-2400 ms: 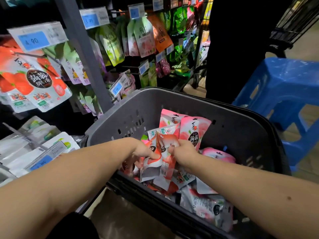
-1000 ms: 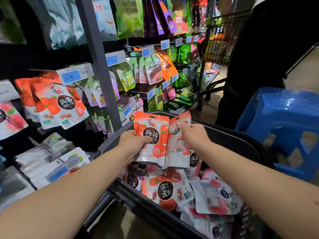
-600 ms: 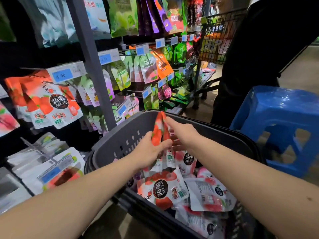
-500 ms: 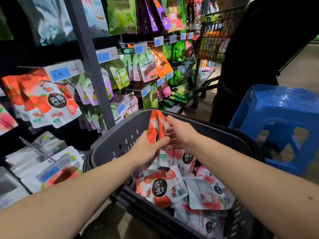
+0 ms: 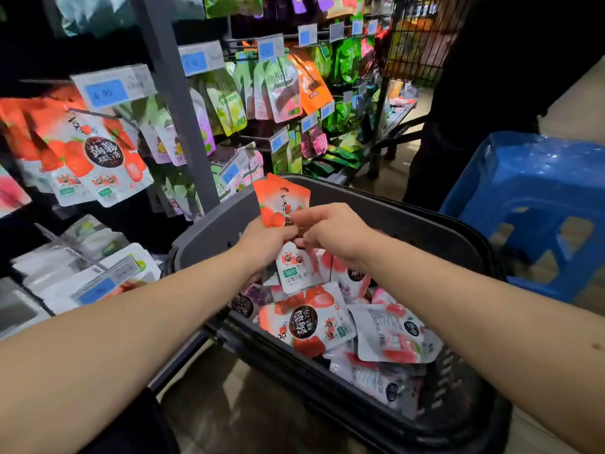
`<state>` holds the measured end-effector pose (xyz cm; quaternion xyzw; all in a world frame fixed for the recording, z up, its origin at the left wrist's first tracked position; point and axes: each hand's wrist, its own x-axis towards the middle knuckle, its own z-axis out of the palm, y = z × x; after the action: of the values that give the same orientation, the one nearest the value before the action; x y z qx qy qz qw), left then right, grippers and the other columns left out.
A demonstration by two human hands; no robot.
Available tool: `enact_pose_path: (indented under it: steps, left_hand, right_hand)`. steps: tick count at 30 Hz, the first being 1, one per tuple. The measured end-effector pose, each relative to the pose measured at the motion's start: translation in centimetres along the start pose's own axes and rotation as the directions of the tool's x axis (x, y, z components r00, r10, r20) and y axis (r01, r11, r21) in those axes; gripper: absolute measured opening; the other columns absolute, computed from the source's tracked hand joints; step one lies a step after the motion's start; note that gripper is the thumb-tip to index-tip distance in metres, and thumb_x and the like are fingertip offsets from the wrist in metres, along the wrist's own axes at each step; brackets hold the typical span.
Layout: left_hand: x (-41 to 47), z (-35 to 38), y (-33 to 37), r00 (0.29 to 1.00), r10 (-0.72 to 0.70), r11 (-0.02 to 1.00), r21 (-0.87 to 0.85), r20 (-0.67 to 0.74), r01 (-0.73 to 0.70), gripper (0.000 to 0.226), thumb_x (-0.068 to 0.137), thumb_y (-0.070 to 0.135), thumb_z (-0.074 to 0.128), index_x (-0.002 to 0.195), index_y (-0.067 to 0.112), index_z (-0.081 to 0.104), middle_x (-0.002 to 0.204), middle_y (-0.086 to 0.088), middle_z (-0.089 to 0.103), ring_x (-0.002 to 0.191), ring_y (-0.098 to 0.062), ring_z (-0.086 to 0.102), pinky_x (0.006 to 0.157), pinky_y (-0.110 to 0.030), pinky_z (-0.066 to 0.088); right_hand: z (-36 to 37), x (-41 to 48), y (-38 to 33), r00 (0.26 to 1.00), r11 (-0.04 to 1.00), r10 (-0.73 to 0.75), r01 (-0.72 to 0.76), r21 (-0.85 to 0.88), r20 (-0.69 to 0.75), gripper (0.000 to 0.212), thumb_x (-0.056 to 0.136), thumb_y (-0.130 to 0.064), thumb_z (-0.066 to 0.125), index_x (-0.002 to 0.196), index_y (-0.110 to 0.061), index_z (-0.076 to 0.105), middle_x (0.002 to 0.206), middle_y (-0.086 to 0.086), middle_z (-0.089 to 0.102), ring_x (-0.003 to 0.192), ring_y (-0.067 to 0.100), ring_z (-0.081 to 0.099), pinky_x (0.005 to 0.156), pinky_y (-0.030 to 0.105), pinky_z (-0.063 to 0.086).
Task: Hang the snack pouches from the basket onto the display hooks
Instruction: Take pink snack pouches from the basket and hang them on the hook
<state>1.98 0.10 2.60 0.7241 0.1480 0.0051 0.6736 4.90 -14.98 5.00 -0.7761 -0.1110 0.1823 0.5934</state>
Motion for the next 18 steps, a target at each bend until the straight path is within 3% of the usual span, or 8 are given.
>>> enact_pose_path:
  steps: [3,5,7,10,13,14,18]
  left_hand:
    - [0.3,-0.3,0.0,0.999,0.022,0.998,0.064,-0.042,-0.019,0.019,0.077,0.023,0.075,0.095,0.018,0.074,0.096,-0.006,0.078,0.095,-0.030,0.073,0.092,-0.050,0.058]
    - [0.5,-0.7,-0.3,0.999,-0.007,0.999,0.042,-0.053,0.009,0.005,0.089,0.014,0.073,0.092,0.017,0.070,0.102,-0.010,0.076,0.093,-0.027,0.073,0.086,-0.042,0.058]
    - [1.1,-1.4,-0.6,0.998,-0.035,0.998,0.045,-0.058,0.037,0.009,0.092,0.008,0.070,0.093,0.017,0.071,0.104,-0.012,0.076,0.092,-0.027,0.073,0.084,-0.039,0.059]
    - [1.6,-2.8,-1.0,0.995,-0.062,0.995,0.068,-0.073,0.067,0.011,0.091,0.010,0.071,0.093,0.020,0.075,0.101,-0.014,0.077,0.096,-0.034,0.073,0.091,-0.048,0.058]
    - [2.0,-4.2,-1.0,0.994,-0.071,0.995,0.061,-0.087,0.076,0.006,0.089,0.014,0.074,0.092,0.018,0.078,0.101,-0.017,0.077,0.089,-0.033,0.070,0.084,-0.050,0.055]
    - [2.1,-4.5,-1.0,0.994,-0.069,0.996,0.053,-0.088,0.074,0.005,0.088,0.015,0.076,0.092,0.017,0.078,0.099,-0.016,0.077,0.091,-0.035,0.071,0.087,-0.055,0.055]
    - [2.4,-5.4,-0.9,0.993,-0.063,0.996,0.058,-0.101,0.069,0.005,0.084,0.021,0.080,0.080,0.023,0.082,0.094,-0.013,0.078,0.096,-0.038,0.071,0.092,-0.057,0.054]
  right_hand:
    - [-0.6,-0.4,0.3,0.998,0.995,-0.063,0.061,-0.080,-0.028,0.047,0.085,0.016,0.062,0.127,-0.003,0.067,0.119,0.005,0.071,0.101,0.039,0.070,0.086,0.044,0.059]
    - [-0.7,-0.1,1.8,0.989,0.992,-0.095,0.084,-0.090,-0.117,0.042,0.085,0.016,0.061,0.123,-0.002,0.069,0.113,0.006,0.073,0.096,0.032,0.072,0.075,0.032,0.061]
    - [-0.3,0.4,4.0,0.981,0.984,-0.109,0.083,-0.160,-0.162,0.038,0.087,0.013,0.060,0.120,-0.003,0.070,0.110,0.008,0.074,0.095,0.018,0.070,0.076,0.017,0.055]
    - [0.5,0.9,7.7,0.992,0.934,-0.073,0.033,-0.355,-0.101,0.038,0.088,0.003,0.066,0.124,-0.010,0.067,0.106,-0.001,0.068,0.100,0.013,0.064,0.088,0.022,0.051]
    - [1.3,0.7,10.0,0.996,0.779,-0.037,0.081,-0.621,0.082,0.016,0.090,-0.010,0.069,0.101,-0.021,0.063,0.089,-0.008,0.059,0.092,0.018,0.060,0.075,0.024,0.046]
    - [1.6,0.6,10.5,0.987,0.714,0.005,0.110,-0.692,0.162,0.015,0.090,-0.015,0.071,0.099,-0.022,0.061,0.093,-0.006,0.060,0.095,0.020,0.060,0.076,0.026,0.046]
    - [2.7,0.5,12.3,0.931,0.396,0.136,0.262,-0.880,0.339,0.056,0.083,-0.030,0.080,0.133,-0.018,0.057,0.129,0.005,0.062,0.122,0.027,0.055,0.103,0.042,0.044]
